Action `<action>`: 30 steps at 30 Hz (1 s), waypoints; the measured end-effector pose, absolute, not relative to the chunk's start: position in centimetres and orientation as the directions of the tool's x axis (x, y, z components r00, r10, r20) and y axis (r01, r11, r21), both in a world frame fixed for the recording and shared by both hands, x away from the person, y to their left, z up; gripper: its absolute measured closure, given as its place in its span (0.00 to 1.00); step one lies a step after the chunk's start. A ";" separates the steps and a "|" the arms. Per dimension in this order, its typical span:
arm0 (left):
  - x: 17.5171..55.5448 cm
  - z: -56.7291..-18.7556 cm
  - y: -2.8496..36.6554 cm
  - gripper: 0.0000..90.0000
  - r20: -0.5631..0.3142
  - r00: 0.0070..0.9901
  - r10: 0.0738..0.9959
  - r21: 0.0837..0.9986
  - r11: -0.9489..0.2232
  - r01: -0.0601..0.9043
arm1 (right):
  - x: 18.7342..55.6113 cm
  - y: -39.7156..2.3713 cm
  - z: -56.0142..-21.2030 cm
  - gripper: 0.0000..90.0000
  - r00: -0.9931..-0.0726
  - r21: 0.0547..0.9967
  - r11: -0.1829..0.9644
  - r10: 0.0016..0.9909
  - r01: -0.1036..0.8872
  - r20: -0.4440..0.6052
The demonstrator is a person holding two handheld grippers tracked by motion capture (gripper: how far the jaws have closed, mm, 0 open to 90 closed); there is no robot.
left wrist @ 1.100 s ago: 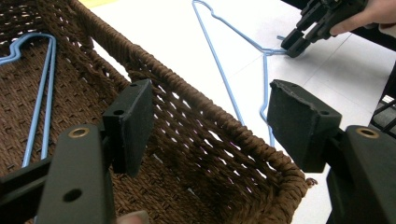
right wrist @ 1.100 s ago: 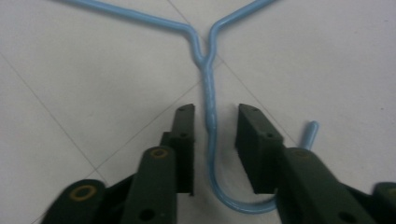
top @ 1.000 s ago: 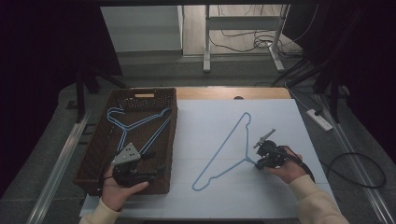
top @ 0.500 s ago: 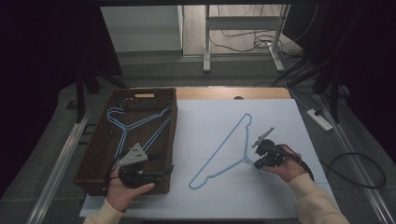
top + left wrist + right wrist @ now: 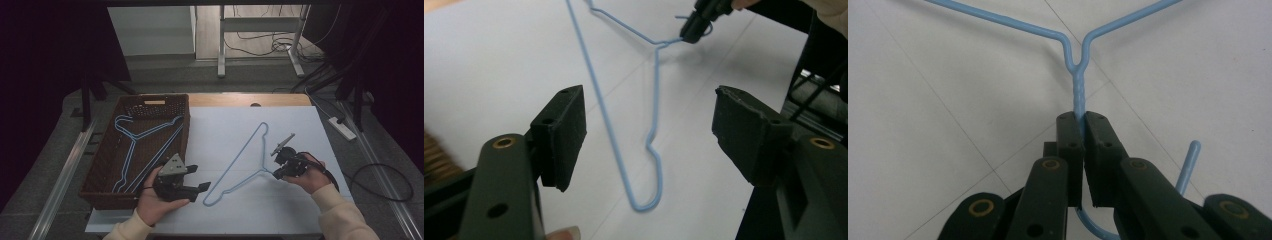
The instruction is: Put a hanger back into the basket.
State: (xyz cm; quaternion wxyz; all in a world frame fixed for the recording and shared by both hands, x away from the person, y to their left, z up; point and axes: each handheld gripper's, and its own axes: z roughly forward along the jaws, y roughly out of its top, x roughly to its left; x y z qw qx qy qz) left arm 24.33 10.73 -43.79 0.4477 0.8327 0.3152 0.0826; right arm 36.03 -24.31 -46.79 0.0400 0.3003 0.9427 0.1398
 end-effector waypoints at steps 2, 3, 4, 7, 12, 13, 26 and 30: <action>24.6 -44.1 10.0 0.33 -0.148 0.789 0.596 0.787 -0.413 0.459 | 36.0 -24.3 -46.7 0.96 -0.817 0.287 0.781 0.576 0.554 0.009; 24.7 -44.2 9.7 0.33 -0.151 0.790 0.594 0.784 -0.415 0.462 | 36.0 -24.3 -46.7 0.96 -0.817 0.287 0.781 0.576 0.554 0.009; 24.7 -44.3 9.4 0.33 -0.153 0.791 0.592 0.780 -0.420 0.464 | 36.0 -24.3 -46.7 0.96 -0.817 0.285 0.782 0.576 0.554 0.008; 24.8 -44.6 8.2 0.33 -0.151 0.801 0.580 0.769 -0.440 0.464 | 35.9 -24.3 -46.5 0.96 -0.818 0.281 0.784 0.575 0.553 0.006; 25.1 -45.1 6.0 0.32 -0.138 0.821 0.554 0.749 -0.483 0.453 | 35.8 -24.2 -46.4 0.96 -0.818 0.281 0.784 0.576 0.554 0.005; 25.2 -45.2 5.8 0.32 -0.136 0.823 0.552 0.746 -0.489 0.452 | 35.8 -24.2 -46.4 0.96 -0.818 0.282 0.784 0.575 0.553 0.004; 26.2 -48.2 1.0 0.32 -0.102 0.841 0.532 0.682 -0.578 0.448 | 35.5 -24.2 -46.2 0.96 -0.819 0.284 0.787 0.573 0.548 -0.006; 26.8 -49.4 0.2 0.32 -0.085 0.834 0.545 0.664 -0.593 0.455 | 35.6 -24.1 -46.2 0.96 -0.820 0.280 0.788 0.572 0.548 -0.006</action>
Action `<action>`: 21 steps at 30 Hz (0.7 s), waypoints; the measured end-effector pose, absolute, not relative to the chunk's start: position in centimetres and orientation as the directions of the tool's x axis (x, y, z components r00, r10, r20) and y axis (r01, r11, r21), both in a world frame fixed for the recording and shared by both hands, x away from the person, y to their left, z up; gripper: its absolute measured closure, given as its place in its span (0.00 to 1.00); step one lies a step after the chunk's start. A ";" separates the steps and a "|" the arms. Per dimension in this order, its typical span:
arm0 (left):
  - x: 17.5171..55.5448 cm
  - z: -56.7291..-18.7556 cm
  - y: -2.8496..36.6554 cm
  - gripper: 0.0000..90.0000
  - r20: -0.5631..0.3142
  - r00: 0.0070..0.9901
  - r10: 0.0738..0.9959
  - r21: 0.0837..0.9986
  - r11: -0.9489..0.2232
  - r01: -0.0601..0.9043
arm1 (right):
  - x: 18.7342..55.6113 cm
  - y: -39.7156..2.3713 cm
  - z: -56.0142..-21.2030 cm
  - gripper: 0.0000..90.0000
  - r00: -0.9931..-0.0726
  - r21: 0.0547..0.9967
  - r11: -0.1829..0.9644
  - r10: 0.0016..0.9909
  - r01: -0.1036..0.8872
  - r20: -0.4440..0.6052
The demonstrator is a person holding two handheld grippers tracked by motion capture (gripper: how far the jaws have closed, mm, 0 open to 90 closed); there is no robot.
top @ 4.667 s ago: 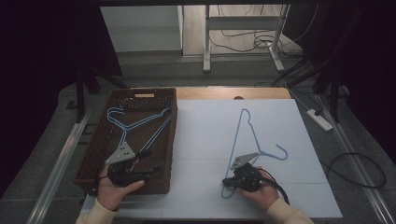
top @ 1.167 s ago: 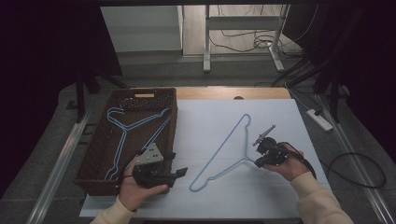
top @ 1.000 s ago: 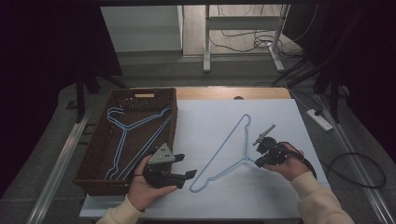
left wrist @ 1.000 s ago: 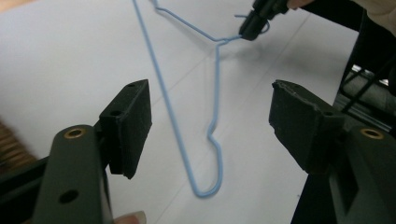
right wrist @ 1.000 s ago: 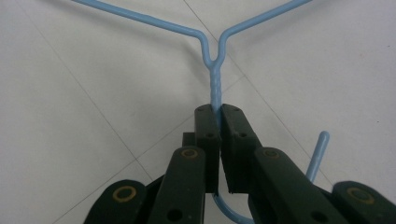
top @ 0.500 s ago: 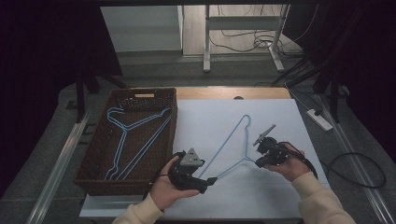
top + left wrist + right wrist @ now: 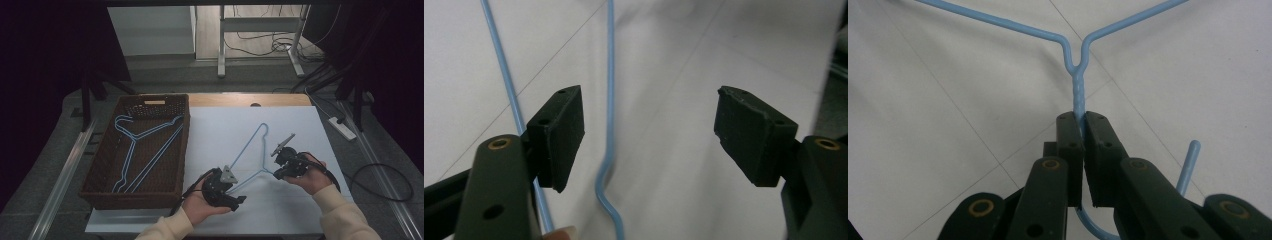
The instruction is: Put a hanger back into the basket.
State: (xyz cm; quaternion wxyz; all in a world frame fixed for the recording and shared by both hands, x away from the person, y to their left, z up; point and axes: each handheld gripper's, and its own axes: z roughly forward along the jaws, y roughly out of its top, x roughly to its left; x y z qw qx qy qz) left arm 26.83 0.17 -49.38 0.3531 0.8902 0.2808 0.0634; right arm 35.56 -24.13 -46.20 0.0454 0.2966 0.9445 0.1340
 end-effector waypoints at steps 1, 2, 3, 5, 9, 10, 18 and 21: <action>27.0 -49.6 0.1 0.33 -0.086 0.833 0.546 0.662 -0.593 0.457 | 35.6 -24.1 -46.2 0.96 -0.820 0.280 0.788 0.573 0.548 -0.006; 27.1 -49.8 -0.1 0.33 -0.083 0.832 0.548 0.657 -0.598 0.460 | 35.6 -24.1 -46.2 0.96 -0.820 0.279 0.788 0.573 0.549 -0.007; 27.3 -50.0 -0.2 0.33 -0.074 0.831 0.551 0.651 -0.605 0.459 | 35.6 -24.1 -46.2 0.96 -0.819 0.280 0.787 0.574 0.549 -0.006; 27.9 -50.5 -0.5 0.33 -0.065 0.826 0.560 0.644 -0.608 0.464 | 35.5 -24.1 -46.2 0.96 -0.819 0.281 0.788 0.573 0.548 -0.007; 28.8 -51.2 -0.9 0.36 -0.046 0.819 0.572 0.637 -0.614 0.465 | 35.5 -24.0 -46.0 0.96 -0.820 0.278 0.789 0.572 0.547 -0.010; 29.0 -51.4 -1.0 0.38 -0.050 0.818 0.574 0.636 -0.613 0.469 | 35.5 -23.9 -46.0 0.96 -0.820 0.280 0.789 0.572 0.547 -0.010; 29.9 -52.0 -1.8 0.57 -0.070 0.827 0.558 0.620 -0.625 0.475 | 35.4 -23.7 -45.6 0.96 -0.824 0.279 0.793 0.567 0.541 -0.014; 30.0 -52.0 -1.8 0.71 -0.084 0.832 0.548 0.619 -0.625 0.475 | 35.3 -23.5 -45.3 0.96 -0.827 0.284 0.796 0.562 0.535 -0.018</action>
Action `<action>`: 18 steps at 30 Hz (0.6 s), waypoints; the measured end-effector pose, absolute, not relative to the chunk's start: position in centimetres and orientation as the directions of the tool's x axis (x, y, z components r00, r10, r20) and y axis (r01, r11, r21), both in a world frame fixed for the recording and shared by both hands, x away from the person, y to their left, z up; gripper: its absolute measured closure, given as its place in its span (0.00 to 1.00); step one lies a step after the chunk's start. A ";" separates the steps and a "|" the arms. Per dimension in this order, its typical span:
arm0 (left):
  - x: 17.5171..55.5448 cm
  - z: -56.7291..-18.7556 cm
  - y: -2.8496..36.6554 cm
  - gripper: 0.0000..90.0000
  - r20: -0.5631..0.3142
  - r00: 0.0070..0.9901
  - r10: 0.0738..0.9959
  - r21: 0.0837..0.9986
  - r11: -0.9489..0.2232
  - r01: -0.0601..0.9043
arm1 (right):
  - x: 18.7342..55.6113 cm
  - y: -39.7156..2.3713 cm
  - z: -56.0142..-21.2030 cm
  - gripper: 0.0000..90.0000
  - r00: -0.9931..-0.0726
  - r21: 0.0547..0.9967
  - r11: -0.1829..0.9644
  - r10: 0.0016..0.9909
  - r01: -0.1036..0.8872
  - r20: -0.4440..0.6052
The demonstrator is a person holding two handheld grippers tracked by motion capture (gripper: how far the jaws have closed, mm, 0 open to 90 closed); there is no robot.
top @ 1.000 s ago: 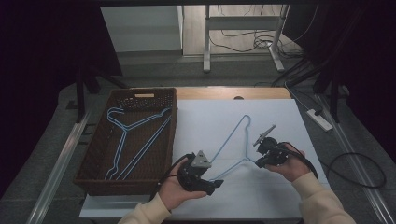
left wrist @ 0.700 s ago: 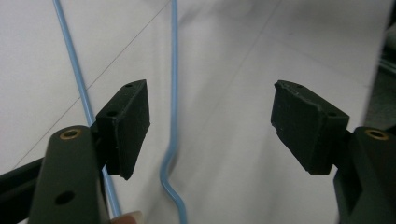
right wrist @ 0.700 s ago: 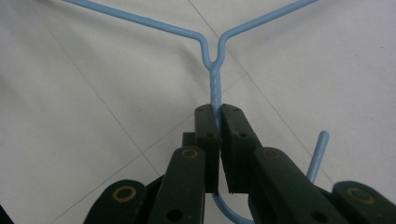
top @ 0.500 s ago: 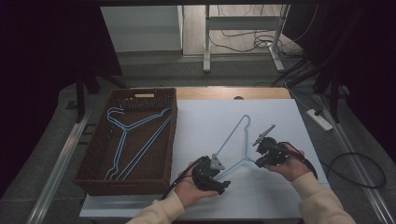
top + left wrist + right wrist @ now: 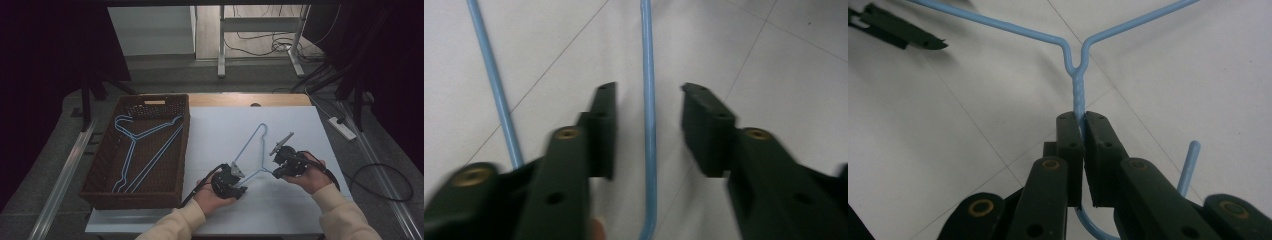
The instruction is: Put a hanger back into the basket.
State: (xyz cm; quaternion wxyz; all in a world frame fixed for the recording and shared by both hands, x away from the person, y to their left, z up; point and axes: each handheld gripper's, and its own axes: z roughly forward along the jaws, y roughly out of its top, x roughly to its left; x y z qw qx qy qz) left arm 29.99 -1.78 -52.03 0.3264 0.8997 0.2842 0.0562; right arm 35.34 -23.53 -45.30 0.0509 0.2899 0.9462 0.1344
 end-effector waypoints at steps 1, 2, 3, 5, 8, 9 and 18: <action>30.0 -52.0 -1.8 0.79 -0.091 0.832 0.547 0.623 -0.620 0.476 | 35.3 -23.5 -45.2 0.96 -0.827 0.285 0.796 0.562 0.534 -0.019; 30.0 -51.9 -1.7 0.87 -0.095 0.833 0.545 0.625 -0.619 0.476 | 35.3 -23.4 -45.1 0.96 -0.827 0.291 0.795 0.561 0.532 -0.020; 30.0 -51.8 -1.6 0.91 -0.099 0.833 0.544 0.631 -0.613 0.475 | 35.2 -23.4 -45.0 0.96 -0.827 0.294 0.794 0.562 0.532 -0.021; 30.1 -51.6 -1.4 0.94 -0.104 0.831 0.546 0.634 -0.607 0.479 | 35.2 -23.4 -44.9 0.96 -0.828 0.299 0.794 0.560 0.529 -0.023; 30.3 -51.4 -1.0 0.96 -0.126 0.822 0.555 0.644 -0.585 0.493 | 35.1 -23.6 -44.6 0.95 -0.824 0.333 0.781 0.566 0.528 -0.019; 30.3 -51.4 -0.9 0.96 -0.133 0.819 0.559 0.648 -0.576 0.498 | 35.1 -23.6 -44.4 0.95 -0.822 0.351 0.774 0.569 0.527 -0.019; 30.6 -50.4 -0.2 0.97 -0.167 0.791 0.589 0.677 -0.514 0.526 | 33.7 -25.0 -41.2 0.61 -0.795 0.711 0.557 0.606 0.430 0.007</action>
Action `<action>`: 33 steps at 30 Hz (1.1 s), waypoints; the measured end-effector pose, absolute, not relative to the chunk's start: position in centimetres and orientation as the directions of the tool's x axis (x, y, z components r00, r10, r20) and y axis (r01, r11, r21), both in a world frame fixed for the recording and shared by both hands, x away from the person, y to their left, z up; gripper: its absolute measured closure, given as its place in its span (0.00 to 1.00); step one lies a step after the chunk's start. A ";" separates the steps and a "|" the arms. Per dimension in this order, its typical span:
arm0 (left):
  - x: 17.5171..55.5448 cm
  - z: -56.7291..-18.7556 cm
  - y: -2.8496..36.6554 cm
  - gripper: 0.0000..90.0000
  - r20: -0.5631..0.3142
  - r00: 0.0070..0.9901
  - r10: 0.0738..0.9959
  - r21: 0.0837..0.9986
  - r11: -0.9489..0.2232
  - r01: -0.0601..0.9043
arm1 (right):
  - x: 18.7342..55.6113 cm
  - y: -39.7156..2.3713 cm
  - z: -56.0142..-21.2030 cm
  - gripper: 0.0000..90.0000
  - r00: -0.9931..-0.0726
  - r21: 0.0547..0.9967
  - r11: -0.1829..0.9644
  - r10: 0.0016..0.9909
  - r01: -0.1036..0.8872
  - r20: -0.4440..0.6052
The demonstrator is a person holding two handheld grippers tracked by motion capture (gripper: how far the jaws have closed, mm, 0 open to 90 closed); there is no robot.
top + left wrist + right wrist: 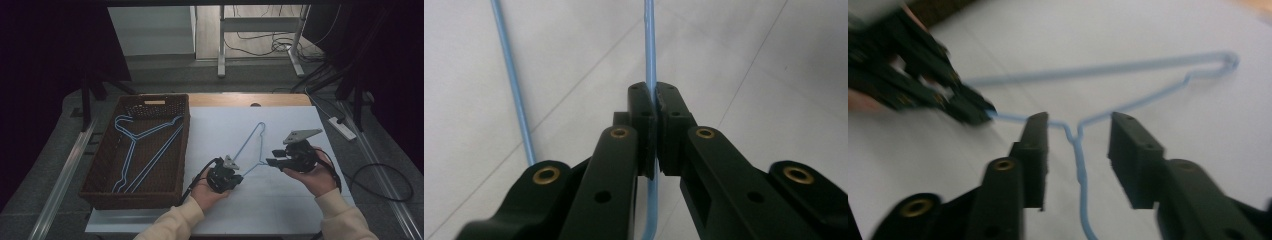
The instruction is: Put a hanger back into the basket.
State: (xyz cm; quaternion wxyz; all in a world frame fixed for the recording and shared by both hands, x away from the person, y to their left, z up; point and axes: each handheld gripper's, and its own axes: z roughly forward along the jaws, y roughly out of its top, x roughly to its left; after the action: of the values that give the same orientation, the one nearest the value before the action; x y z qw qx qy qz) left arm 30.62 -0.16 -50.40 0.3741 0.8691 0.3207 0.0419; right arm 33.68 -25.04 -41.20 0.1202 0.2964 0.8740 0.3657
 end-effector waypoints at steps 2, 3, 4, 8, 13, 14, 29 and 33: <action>30.7 -50.0 0.1 0.97 -0.173 0.785 0.595 0.686 -0.498 0.530 | 33.2 -25.5 -40.3 0.56 -0.787 0.765 0.504 0.617 0.401 0.006; 30.7 -49.8 0.3 0.97 -0.181 0.779 0.600 0.692 -0.486 0.535 | 32.9 -25.9 -39.9 0.54 -0.780 0.795 0.467 0.625 0.387 0.013; 30.7 -49.6 0.4 0.97 -0.186 0.774 0.605 0.698 -0.474 0.537 | 32.7 -26.3 -39.5 0.51 -0.778 0.821 0.428 0.628 0.378 0.031; 30.8 -48.6 1.2 0.97 -0.228 0.748 0.623 0.715 -0.414 0.563 | 31.9 -27.9 -38.5 0.47 -0.765 0.880 0.332 0.642 0.341 0.054; 30.7 -47.3 1.5 0.97 -0.248 0.732 0.634 0.733 -0.371 0.570 | 31.0 -29.5 -38.3 0.45 -0.762 0.913 0.273 0.645 0.302 0.059; 30.7 -47.1 1.5 0.97 -0.245 0.735 0.632 0.735 -0.374 0.566 | 30.9 -29.8 -38.4 0.45 -0.762 0.915 0.266 0.645 0.303 0.064; 29.5 -42.2 2.3 0.97 -0.274 0.760 0.590 0.792 -0.310 0.526 | 29.9 -33.1 -41.3 0.44 -0.724 0.907 0.225 0.680 0.356 0.115; 29.2 -40.5 3.2 0.97 -0.276 0.769 0.577 0.810 -0.291 0.509 | 30.1 -33.3 -42.3 0.43 -0.716 0.897 0.233 0.687 0.376 0.122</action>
State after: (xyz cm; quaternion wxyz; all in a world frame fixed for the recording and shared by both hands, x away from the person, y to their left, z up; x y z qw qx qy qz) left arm 29.18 3.25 -40.52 0.4900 0.8026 0.3384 0.0347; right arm 30.10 -33.30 -42.28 0.1512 0.3450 0.7704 0.5143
